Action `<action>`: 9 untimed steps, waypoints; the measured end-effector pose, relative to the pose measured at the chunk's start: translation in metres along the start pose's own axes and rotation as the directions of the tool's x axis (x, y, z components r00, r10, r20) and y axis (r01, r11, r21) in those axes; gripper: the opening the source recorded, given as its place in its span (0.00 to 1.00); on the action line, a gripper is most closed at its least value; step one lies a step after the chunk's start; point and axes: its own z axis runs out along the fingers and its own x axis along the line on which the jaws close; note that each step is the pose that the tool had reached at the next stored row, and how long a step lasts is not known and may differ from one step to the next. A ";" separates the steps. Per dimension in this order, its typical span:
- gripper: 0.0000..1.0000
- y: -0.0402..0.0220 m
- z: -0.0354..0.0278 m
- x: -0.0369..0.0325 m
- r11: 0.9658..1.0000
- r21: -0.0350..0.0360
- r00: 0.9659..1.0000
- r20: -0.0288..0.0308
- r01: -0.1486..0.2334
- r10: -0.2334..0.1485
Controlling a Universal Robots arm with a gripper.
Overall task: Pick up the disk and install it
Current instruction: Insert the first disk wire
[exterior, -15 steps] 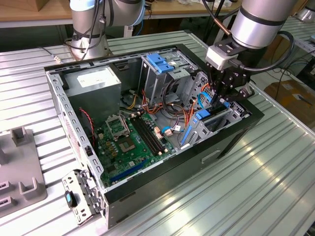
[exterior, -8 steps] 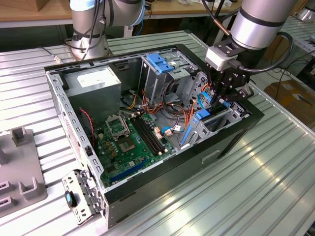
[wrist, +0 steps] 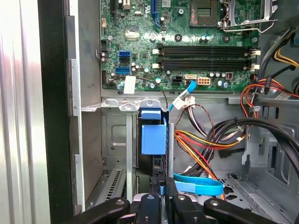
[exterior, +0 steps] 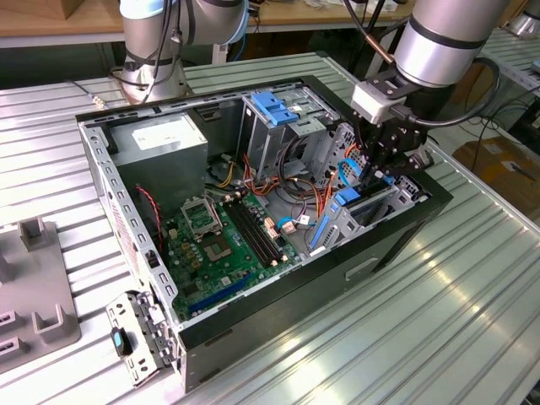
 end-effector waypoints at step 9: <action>0.16 0.0003 0.0034 0.0002 1.000 0.000 1.000 0.000 0.000 0.000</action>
